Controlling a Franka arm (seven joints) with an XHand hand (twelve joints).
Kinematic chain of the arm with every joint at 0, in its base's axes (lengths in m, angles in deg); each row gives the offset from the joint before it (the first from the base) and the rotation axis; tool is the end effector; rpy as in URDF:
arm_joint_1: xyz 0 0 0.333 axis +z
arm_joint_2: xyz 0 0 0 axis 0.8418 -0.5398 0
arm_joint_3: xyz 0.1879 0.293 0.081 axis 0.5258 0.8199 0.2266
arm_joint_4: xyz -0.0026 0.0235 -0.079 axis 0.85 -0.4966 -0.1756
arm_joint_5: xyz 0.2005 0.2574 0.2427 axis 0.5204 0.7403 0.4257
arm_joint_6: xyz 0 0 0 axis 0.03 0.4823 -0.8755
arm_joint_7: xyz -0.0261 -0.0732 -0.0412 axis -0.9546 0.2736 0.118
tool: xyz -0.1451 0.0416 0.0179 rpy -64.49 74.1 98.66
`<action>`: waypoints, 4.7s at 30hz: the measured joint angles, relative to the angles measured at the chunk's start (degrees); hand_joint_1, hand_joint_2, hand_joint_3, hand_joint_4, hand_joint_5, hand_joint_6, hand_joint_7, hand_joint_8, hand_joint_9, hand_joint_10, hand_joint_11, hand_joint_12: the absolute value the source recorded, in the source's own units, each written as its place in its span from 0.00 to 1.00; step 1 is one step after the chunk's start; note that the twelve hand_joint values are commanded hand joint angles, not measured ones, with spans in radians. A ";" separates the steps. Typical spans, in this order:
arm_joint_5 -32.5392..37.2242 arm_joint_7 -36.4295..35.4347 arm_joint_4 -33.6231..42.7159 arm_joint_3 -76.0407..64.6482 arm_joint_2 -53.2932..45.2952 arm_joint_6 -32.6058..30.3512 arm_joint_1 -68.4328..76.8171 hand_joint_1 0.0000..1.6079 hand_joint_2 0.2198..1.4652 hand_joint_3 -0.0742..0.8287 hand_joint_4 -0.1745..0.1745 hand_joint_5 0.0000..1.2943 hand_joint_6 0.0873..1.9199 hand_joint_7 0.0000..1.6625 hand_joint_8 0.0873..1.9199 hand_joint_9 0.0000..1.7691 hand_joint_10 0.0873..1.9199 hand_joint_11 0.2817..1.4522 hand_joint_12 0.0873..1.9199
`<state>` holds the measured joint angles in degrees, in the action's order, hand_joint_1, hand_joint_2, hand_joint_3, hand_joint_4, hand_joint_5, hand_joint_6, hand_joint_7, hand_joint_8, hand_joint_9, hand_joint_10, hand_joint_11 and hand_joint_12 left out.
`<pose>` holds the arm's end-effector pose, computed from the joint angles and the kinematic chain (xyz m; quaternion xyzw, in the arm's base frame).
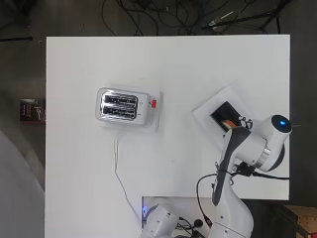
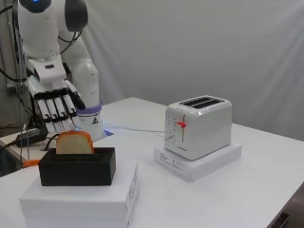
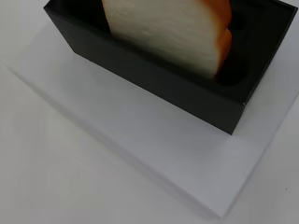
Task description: Teleoperate dual arm-hand system to toast a bread
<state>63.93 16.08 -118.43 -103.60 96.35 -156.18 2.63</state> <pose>0.3626 -0.3720 0.4563 -0.9347 -0.2748 0.1760 0.1407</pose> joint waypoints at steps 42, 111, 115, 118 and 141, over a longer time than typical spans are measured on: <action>-7.31 6.60 -3.22 19.46 17.02 -1.26 -2.46 0.77 0.76 0.08 0.00 0.55 0.64 0.64 0.50 0.83 0.00 0.34 0.29; 21.90 -22.92 18.38 64.83 -33.30 4.51 -17.81 0.77 0.75 0.08 0.00 0.58 0.61 0.66 0.45 0.77 0.06 0.42 0.06; 19.71 -22.33 17.05 67.27 -32.20 3.25 -17.97 0.77 0.75 0.08 0.00 0.56 0.63 0.66 0.45 0.78 0.01 0.42 0.02; 20.25 -22.03 22.56 68.45 -36.00 8.96 -20.19 0.77 0.75 0.08 0.00 0.56 0.63 0.65 0.46 0.79 0.00 0.43 0.01; 14.15 -24.01 30.73 79.48 -43.75 22.54 -32.29 0.00 0.58 0.11 0.53 0.19 0.00 0.16 0.00 0.19 0.00 0.10 0.00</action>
<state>78.08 -7.93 -87.70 -24.12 52.60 -133.64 -29.66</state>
